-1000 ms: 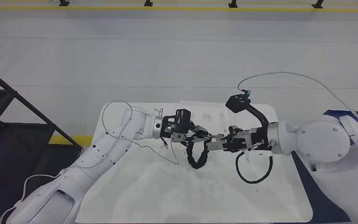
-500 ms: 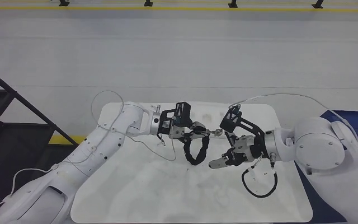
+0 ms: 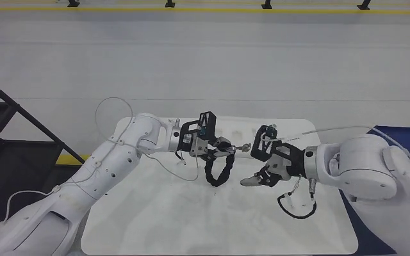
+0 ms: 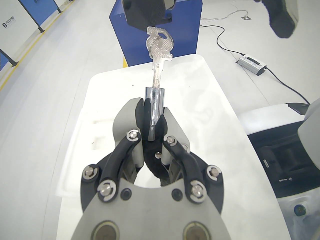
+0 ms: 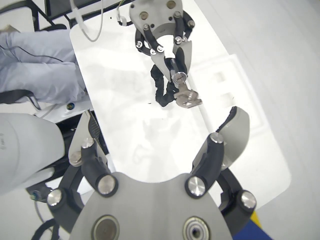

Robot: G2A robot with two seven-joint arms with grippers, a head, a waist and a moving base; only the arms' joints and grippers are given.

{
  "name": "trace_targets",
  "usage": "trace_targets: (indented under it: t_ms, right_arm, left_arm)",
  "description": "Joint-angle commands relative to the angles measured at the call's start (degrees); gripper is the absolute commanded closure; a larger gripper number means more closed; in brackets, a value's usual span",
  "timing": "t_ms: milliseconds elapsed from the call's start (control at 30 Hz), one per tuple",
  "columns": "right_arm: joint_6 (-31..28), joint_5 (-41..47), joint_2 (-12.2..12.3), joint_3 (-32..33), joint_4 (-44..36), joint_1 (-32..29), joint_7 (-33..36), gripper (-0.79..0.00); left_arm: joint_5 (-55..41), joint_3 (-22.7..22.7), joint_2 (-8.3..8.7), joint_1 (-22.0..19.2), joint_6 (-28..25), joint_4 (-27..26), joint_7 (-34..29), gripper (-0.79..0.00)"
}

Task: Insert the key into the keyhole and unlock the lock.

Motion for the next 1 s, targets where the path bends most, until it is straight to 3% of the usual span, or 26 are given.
trace_targets:
  t_ms: [0, 300, 567, 900, 933, 967]
  right_arm:
    - [-2.21, -2.84, -0.07, -0.82, -1.49, -0.11, -1.17, -0.785]
    - [-1.73, -8.49, -0.54, -4.06, -2.68, 0.16, -3.05, -0.785]
    - [-0.86, -9.37, -0.76, -4.63, -2.21, 1.32, -3.28, -0.785]
    - [-11.95, -21.2, -0.31, -3.92, -2.53, 1.74, -6.4, -0.785]
    - [-12.49, -22.86, -0.33, -4.11, -2.51, 1.71, -6.97, -0.745]
    - [-12.81, -24.33, -0.34, -4.4, -2.43, 1.61, -7.35, -0.646]
  left_arm:
    - [-0.91, 0.46, -0.41, -0.54, 0.0, 0.76, -0.24, 0.0]
    - [-1.81, 2.06, -1.94, -2.32, 0.0, 2.41, 0.01, 0.0]
    - [-0.52, 1.88, -2.08, -2.46, 0.0, 3.25, 0.95, 0.0]
    - [0.08, 2.83, -1.27, -2.32, 0.0, 1.67, 0.37, 0.0]
    - [-0.15, 3.04, -1.18, -2.4, 0.0, 1.4, 0.19, 0.0]
    - [-0.41, 3.28, -1.08, -2.49, 0.0, 1.15, 0.0, 0.0]
